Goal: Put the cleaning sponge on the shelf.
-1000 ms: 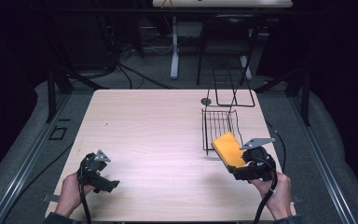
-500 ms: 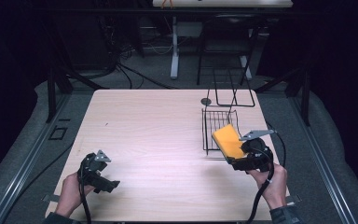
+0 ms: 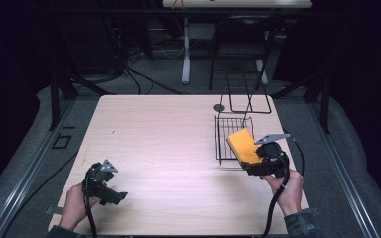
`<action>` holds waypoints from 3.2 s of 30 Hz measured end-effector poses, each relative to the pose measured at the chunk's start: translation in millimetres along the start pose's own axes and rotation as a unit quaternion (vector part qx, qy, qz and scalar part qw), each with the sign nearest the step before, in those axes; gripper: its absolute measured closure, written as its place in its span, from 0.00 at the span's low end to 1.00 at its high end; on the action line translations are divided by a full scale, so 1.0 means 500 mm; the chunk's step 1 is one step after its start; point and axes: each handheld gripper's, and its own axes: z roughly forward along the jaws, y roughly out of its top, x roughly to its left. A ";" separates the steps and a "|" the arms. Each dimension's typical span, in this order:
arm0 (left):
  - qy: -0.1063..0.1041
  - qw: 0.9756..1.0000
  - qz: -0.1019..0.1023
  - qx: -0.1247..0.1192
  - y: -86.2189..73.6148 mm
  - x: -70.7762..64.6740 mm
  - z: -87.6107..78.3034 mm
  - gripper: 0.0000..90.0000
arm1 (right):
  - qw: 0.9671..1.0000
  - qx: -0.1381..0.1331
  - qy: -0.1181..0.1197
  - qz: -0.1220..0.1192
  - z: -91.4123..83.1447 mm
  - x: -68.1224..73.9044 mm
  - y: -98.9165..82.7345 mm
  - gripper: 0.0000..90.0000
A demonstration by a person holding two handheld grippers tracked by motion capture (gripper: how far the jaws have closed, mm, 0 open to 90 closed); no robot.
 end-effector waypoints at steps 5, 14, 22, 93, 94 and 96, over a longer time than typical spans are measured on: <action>-0.001 1.000 0.000 0.001 0.000 0.000 -0.001 0.00 | 1.000 0.000 -0.004 0.001 0.010 0.000 0.006 0.32; 0.000 1.000 0.001 0.000 0.000 -0.001 0.000 0.00 | 1.000 0.007 -0.011 0.013 0.030 -0.008 0.014 0.32; 0.000 1.000 0.001 0.001 0.000 -0.002 0.000 0.00 | 1.000 -0.006 -0.015 0.021 0.042 -0.011 0.021 0.32; -0.006 1.000 0.010 0.004 0.001 -0.007 0.003 0.00 | 0.993 0.046 -0.023 0.103 0.203 -0.045 0.044 0.30; -0.007 1.000 0.011 0.006 0.002 -0.006 0.003 0.00 | 0.993 0.050 -0.023 0.102 0.204 -0.045 0.044 0.30; -0.007 1.000 0.013 0.006 0.002 -0.007 0.003 0.00 | 0.993 0.053 -0.025 0.105 0.206 -0.046 0.044 0.29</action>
